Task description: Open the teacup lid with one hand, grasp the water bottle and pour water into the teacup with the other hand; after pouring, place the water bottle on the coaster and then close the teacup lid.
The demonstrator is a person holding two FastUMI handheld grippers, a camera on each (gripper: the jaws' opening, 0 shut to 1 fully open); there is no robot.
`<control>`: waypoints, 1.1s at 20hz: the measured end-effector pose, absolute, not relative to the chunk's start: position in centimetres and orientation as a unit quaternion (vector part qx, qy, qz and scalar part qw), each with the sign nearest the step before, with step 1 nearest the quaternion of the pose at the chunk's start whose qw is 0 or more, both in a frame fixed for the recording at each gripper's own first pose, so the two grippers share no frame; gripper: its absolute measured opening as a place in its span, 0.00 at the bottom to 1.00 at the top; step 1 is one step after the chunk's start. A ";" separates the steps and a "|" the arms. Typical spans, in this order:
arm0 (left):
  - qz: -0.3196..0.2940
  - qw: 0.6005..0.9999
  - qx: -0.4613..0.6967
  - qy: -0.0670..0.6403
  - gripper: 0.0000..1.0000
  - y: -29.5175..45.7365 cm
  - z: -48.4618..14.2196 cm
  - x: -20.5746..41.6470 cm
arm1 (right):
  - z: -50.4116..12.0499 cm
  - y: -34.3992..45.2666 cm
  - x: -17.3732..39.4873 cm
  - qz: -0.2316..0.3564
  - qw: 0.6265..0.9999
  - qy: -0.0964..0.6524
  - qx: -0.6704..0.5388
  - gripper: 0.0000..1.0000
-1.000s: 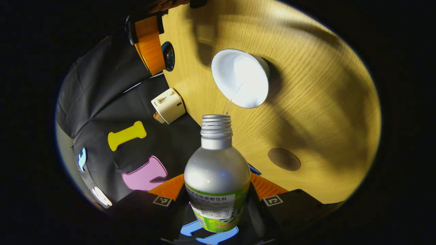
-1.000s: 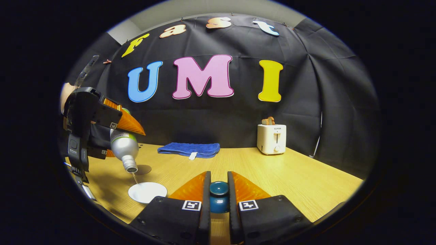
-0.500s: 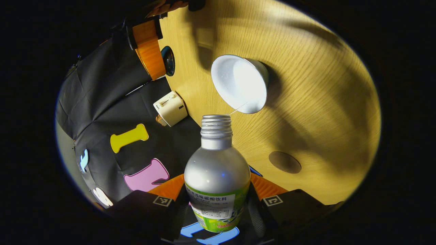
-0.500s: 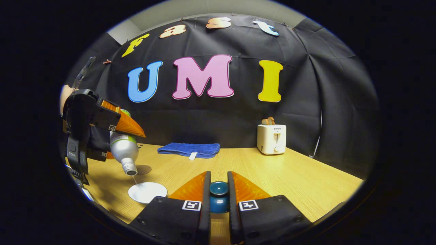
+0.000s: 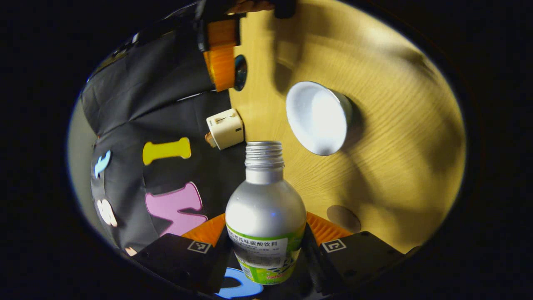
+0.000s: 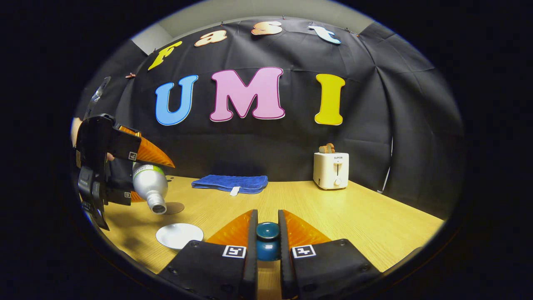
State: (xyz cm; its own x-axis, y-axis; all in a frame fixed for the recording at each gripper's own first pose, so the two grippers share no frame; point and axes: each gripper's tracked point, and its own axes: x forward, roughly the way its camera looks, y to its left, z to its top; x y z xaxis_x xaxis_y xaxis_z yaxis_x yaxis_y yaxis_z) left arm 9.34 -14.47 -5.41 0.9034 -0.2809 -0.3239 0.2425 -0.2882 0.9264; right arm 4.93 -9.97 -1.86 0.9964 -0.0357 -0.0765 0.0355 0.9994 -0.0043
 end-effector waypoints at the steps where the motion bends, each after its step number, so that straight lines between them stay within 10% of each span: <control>1: -0.214 0.638 0.740 -0.007 0.81 -14.3 -5.4 9.1 | -1.9 -10.0 5.0 -0.018 0.999 0.038 -0.001 0.25; 11: -0.120 0.952 0.282 0.017 0.80 -11.9 -3.8 11.2 | -1.9 -10.0 5.0 -0.018 0.999 0.038 -0.001 0.25; 22: -0.084 0.995 -0.036 0.028 0.80 -11.3 -5.7 11.6 | -1.9 -9.9 5.0 -0.018 0.999 0.038 -0.001 0.25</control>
State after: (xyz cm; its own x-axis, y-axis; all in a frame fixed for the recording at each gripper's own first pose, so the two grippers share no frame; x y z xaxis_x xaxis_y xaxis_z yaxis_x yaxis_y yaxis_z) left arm 11.60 -11.33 -5.66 0.9843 -0.1690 -0.0507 0.1649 0.9833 -0.0768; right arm 4.99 -9.91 -1.90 0.9965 -0.0358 -0.0760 0.0355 0.9994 -0.0043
